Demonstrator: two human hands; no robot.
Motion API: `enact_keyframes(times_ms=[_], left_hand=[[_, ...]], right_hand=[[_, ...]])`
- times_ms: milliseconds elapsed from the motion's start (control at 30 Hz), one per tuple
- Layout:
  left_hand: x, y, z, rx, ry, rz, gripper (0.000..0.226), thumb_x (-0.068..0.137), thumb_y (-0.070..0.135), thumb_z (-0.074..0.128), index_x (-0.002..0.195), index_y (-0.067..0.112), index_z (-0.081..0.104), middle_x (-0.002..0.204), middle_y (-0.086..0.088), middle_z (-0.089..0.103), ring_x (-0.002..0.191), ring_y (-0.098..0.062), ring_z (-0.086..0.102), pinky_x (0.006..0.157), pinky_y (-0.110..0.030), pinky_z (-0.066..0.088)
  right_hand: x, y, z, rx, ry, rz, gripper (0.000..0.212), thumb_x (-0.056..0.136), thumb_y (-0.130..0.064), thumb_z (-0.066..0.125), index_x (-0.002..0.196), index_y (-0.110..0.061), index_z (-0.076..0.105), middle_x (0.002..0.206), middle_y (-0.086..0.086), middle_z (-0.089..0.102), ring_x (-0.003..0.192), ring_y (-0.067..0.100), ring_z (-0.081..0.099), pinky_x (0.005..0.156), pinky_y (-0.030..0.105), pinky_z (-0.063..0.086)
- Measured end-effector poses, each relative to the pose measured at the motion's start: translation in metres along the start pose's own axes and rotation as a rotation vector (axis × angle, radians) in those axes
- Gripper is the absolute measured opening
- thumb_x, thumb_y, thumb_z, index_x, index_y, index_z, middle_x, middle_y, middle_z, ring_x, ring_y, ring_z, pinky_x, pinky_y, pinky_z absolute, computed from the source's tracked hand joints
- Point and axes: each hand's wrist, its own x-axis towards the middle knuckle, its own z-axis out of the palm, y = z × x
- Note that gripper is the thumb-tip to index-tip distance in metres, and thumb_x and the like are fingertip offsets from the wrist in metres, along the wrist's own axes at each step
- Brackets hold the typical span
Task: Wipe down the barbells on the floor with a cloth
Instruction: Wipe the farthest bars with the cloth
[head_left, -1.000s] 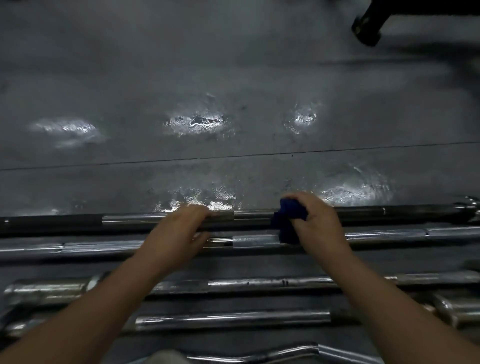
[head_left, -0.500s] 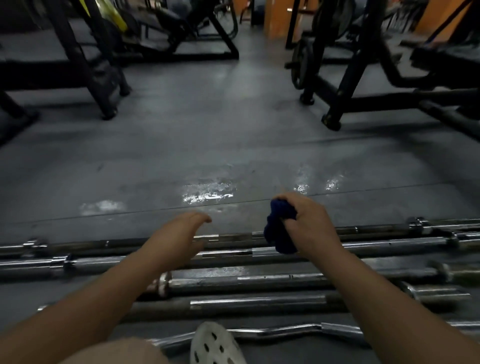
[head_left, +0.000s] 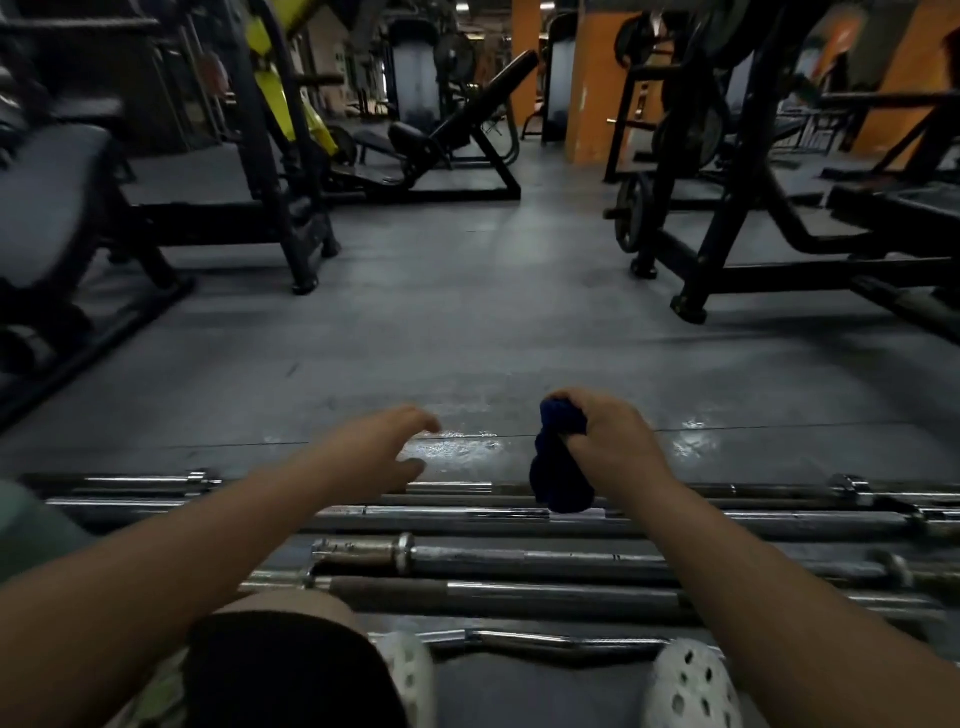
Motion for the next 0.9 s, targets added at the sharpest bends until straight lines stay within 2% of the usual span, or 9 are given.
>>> enact_keyframes(times_ms=[133,233,367,633,800,900], left_hand=[[0.011,-0.029,0.013,0.027,-0.037,-0.012,0.048,0.093,0.036,0.063,0.138,0.032,0.047,0.145,0.011,0.048,0.125,-0.016,0.052,0.102,-0.031,0.042],[0.030,-0.061,0.037,0.049,-0.091,0.018,0.049,0.093,0.041,0.061,0.139,0.034,0.045,0.146,0.013,0.044,0.121,-0.015,0.053,0.100,-0.033,0.044],[0.066,-0.110,0.079,0.023,-0.128,0.015,0.047,0.097,0.038,0.057,0.141,0.029,0.044,0.147,0.011,0.044,0.122,-0.015,0.052,0.095,-0.026,0.040],[0.116,-0.185,0.161,-0.011,-0.265,0.087,0.049,0.094,0.040,0.058,0.141,0.032,0.044,0.138,0.012,0.049,0.122,-0.014,0.052,0.098,-0.034,0.045],[0.155,-0.212,0.177,-0.019,-0.336,0.136,0.036,0.094,0.036,0.058,0.129,0.031,0.051,0.128,0.012,0.052,0.113,-0.014,0.056,0.090,-0.032,0.045],[0.180,-0.230,0.191,0.047,-0.373,0.140,0.044,0.095,0.039,0.057,0.137,0.032,0.047,0.136,0.014,0.050,0.114,-0.013,0.056,0.089,-0.028,0.044]], right_hand=[[0.018,0.010,0.022,0.008,-0.029,0.011,0.038,0.076,-0.004,0.057,0.103,-0.028,0.068,0.096,-0.003,0.068,0.090,0.021,0.063,0.077,0.036,0.053],[0.035,0.028,0.053,0.003,-0.071,0.026,0.036,0.077,-0.006,0.057,0.102,-0.029,0.068,0.095,-0.005,0.067,0.088,0.019,0.062,0.077,0.035,0.052],[0.059,0.064,0.102,-0.070,-0.148,0.082,0.041,0.078,-0.004,0.058,0.107,-0.031,0.067,0.102,-0.004,0.068,0.092,0.019,0.061,0.080,0.034,0.051],[0.091,0.126,0.192,-0.103,-0.294,0.251,0.046,0.078,0.001,0.059,0.111,-0.029,0.067,0.106,-0.002,0.066,0.096,0.020,0.061,0.081,0.030,0.048],[0.122,0.145,0.216,-0.045,-0.251,0.290,0.041,0.083,-0.004,0.060,0.116,-0.026,0.066,0.110,-0.001,0.066,0.098,0.019,0.060,0.086,0.034,0.050],[0.145,0.165,0.222,-0.018,-0.140,0.339,0.041,0.086,-0.006,0.060,0.123,-0.025,0.063,0.109,-0.005,0.059,0.097,0.014,0.055,0.085,0.027,0.045]])
